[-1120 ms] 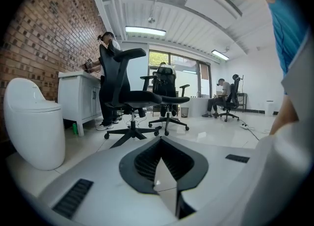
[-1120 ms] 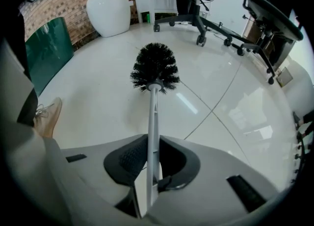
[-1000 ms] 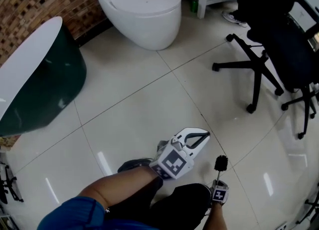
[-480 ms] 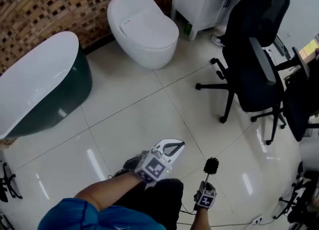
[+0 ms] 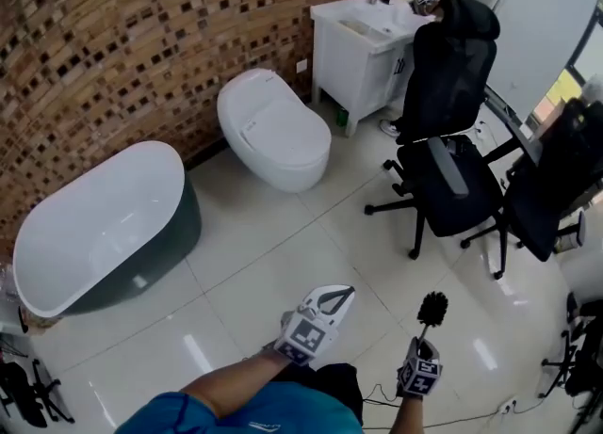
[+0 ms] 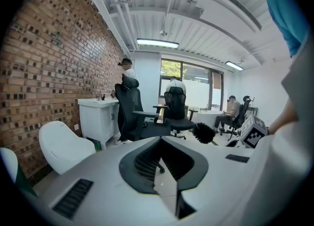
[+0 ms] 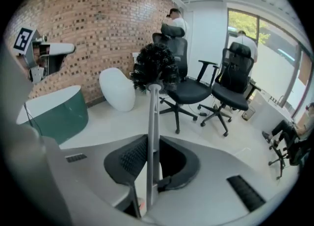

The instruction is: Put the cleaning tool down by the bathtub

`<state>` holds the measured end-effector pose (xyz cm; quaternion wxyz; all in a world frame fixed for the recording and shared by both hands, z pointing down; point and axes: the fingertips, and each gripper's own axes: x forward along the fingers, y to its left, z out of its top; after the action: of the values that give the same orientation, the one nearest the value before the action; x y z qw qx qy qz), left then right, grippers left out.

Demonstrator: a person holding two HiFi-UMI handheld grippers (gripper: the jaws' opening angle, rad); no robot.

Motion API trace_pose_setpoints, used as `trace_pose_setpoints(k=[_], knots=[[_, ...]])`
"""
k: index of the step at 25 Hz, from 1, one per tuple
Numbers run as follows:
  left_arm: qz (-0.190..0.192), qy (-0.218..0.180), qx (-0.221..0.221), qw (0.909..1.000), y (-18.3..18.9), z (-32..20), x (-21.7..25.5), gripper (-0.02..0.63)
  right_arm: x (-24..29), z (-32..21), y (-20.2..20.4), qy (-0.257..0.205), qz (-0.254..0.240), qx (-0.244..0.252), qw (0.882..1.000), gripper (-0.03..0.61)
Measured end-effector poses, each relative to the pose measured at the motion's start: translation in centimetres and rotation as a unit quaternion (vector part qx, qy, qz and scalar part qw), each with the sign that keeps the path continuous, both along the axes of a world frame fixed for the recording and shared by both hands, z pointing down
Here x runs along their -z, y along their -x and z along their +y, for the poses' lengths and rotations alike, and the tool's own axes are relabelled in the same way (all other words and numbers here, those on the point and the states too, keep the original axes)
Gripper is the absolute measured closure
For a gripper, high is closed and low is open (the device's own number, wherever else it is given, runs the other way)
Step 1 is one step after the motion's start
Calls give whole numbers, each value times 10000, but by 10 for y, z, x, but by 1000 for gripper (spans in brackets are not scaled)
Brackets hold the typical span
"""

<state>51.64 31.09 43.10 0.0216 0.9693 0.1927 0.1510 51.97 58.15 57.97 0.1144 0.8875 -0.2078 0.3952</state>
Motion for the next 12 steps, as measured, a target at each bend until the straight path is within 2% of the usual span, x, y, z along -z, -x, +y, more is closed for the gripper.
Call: trace_pose_setpoints(k=[5,8,12], knots=[[161,-253,-176,9994,16,-15,46,614,94,-38,-4,-542,785,22,9954,511],[329,-264,148,9990,28,-34,72,614,135,-60,-5,-780,1113,286,9903,511],[363,-262,755,9961,48,-59,92,614,173,-88,-8,-992,1405,822,9817,511]])
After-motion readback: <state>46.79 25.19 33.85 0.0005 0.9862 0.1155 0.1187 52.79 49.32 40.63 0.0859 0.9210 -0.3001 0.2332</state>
